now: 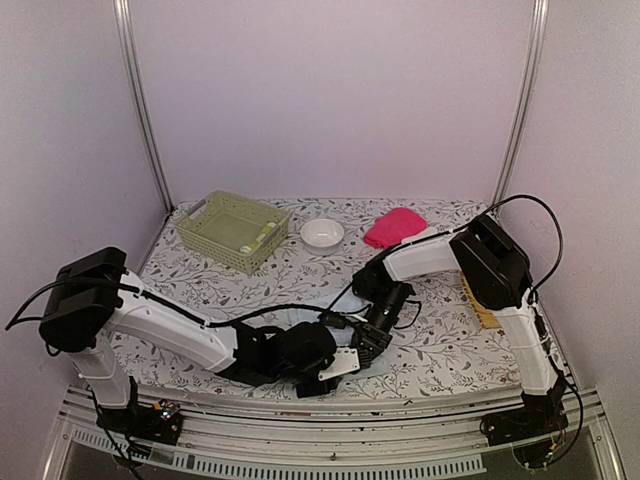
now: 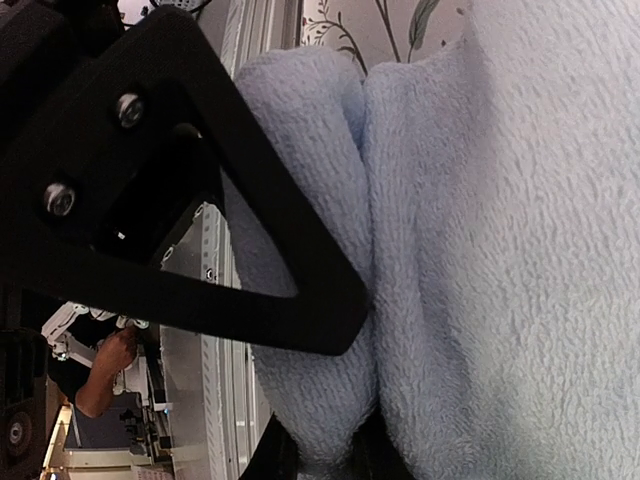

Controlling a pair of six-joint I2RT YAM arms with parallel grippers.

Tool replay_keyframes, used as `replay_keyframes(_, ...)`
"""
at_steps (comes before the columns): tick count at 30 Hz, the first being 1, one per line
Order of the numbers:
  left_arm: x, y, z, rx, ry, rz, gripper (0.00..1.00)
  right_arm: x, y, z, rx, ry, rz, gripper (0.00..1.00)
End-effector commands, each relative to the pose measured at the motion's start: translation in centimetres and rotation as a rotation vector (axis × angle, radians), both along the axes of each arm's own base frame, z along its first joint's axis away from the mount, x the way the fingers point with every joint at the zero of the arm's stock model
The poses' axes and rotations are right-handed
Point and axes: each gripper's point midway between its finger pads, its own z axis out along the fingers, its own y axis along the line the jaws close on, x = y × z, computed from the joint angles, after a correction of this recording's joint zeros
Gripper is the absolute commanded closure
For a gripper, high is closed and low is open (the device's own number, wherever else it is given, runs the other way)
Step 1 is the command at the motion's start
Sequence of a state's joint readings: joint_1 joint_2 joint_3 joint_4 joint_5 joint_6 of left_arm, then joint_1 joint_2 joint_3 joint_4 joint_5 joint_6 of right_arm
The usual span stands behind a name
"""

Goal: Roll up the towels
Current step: Roll the towel at the center of the board.

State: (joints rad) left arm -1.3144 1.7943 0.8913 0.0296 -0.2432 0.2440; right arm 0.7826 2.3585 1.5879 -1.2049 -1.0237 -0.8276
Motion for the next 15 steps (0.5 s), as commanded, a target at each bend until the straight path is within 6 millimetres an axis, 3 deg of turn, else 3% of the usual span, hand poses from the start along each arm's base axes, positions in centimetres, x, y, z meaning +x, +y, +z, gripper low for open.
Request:
replay_keyframes(1,-0.6,-0.5,-0.5,0.035,-0.001,-0.038,0.6,-0.3,-2.1,-4.3,-0.122,-0.046,0.059,0.89)
replay_keyframes(10,-2.0,-1.5,0.6,-0.014,-0.032,-0.08,0.51,-0.3,-2.0,-4.3,-0.126,-0.046,0.056,0.88)
replay_keyframes(15,-1.5,-1.4,-0.6,0.038,-0.043,-0.058,0.61,-0.2,-2.0,-4.4,-0.128,-0.046,0.055,0.87)
